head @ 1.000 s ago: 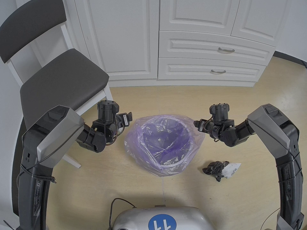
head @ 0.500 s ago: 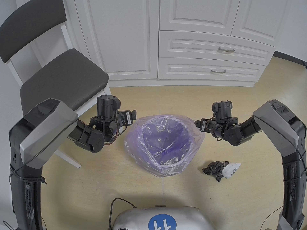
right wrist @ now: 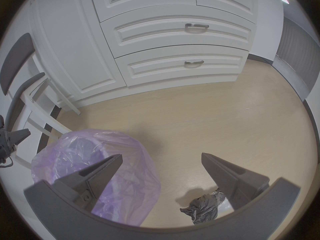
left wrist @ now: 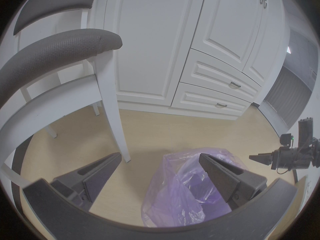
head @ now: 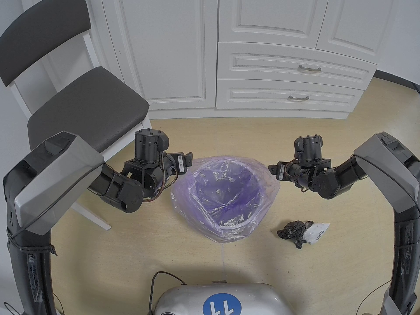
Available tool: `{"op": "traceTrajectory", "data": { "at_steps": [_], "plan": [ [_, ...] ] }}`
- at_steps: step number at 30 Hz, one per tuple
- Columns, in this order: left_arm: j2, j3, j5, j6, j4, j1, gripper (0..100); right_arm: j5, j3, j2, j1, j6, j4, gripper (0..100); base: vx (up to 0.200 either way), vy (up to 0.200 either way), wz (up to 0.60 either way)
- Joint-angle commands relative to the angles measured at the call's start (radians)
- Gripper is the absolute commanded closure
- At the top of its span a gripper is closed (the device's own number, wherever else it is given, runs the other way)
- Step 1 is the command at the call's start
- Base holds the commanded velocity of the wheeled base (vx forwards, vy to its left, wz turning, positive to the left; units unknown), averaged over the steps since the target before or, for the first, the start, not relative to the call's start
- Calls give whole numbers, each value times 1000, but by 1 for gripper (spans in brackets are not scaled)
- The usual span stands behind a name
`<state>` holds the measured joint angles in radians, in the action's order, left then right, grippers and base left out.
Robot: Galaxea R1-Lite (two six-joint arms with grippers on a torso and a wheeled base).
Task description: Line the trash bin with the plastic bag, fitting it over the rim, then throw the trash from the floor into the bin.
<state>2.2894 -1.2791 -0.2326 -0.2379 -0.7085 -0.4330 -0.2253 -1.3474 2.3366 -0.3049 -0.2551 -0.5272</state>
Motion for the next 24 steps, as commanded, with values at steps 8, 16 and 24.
{"op": "traceTrajectory", "data": {
  "at_steps": [8,16,24],
  "plan": [
    [-44,58,-1,52,3,-13,0,0,71,-57,-22,37,-5,0,0,0,0],
    [-44,61,-4,55,4,-18,0,0,94,-69,-30,51,-5,0,0,0,0],
    [-42,66,-5,60,3,-20,0,0,100,-76,-30,57,-5,0,0,0,0]
  ]
}}
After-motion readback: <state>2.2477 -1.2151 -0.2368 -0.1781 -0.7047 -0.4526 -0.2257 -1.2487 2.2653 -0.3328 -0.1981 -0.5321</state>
